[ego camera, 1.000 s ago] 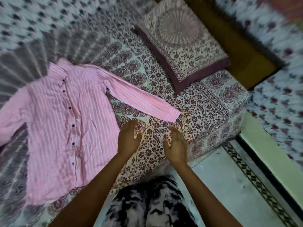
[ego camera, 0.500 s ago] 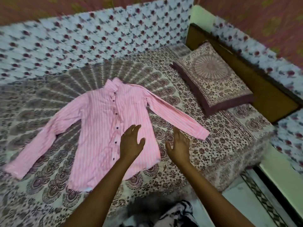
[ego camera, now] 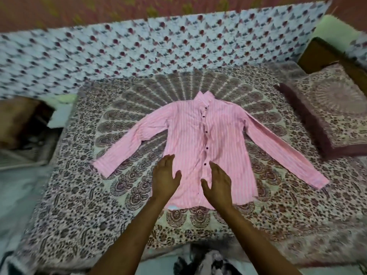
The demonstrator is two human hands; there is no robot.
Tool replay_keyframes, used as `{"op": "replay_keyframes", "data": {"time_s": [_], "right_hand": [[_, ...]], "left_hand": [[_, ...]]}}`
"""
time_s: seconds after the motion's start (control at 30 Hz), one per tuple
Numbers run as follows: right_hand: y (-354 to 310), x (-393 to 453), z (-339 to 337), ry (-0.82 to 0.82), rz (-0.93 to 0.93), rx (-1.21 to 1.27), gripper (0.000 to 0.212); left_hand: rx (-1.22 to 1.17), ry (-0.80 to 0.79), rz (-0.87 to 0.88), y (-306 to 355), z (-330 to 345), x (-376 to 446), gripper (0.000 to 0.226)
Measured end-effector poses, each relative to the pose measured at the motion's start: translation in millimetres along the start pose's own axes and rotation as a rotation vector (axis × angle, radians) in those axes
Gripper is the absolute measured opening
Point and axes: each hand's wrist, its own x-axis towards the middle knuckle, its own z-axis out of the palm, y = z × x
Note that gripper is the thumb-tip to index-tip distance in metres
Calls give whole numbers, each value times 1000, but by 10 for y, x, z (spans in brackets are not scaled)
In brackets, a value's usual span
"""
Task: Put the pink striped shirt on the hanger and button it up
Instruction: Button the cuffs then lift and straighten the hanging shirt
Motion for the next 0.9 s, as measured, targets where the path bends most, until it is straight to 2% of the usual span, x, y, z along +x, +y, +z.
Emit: {"op": "replay_keyframes", "data": {"time_s": [0.27, 0.57, 0.67, 0.8, 0.9], "right_hand": [[-445, 424, 941, -170, -59, 55, 62], [-547, 805, 2125, -336, -85, 125, 56], [-513, 860, 2472, -331, -57, 164, 54], [-542, 910, 2983, -270, 6, 217, 53], [-605, 913, 3243, -212, 91, 255, 50]], "left_hand": [[117, -39, -221, -971, -60, 142, 47], [71, -70, -427, -2143, 430, 509, 31], [106, -83, -476, -2557, 551, 646, 32], [286, -157, -396, -3097, 687, 889, 47], [333, -110, -401, -3425, 669, 1063, 53]]}}
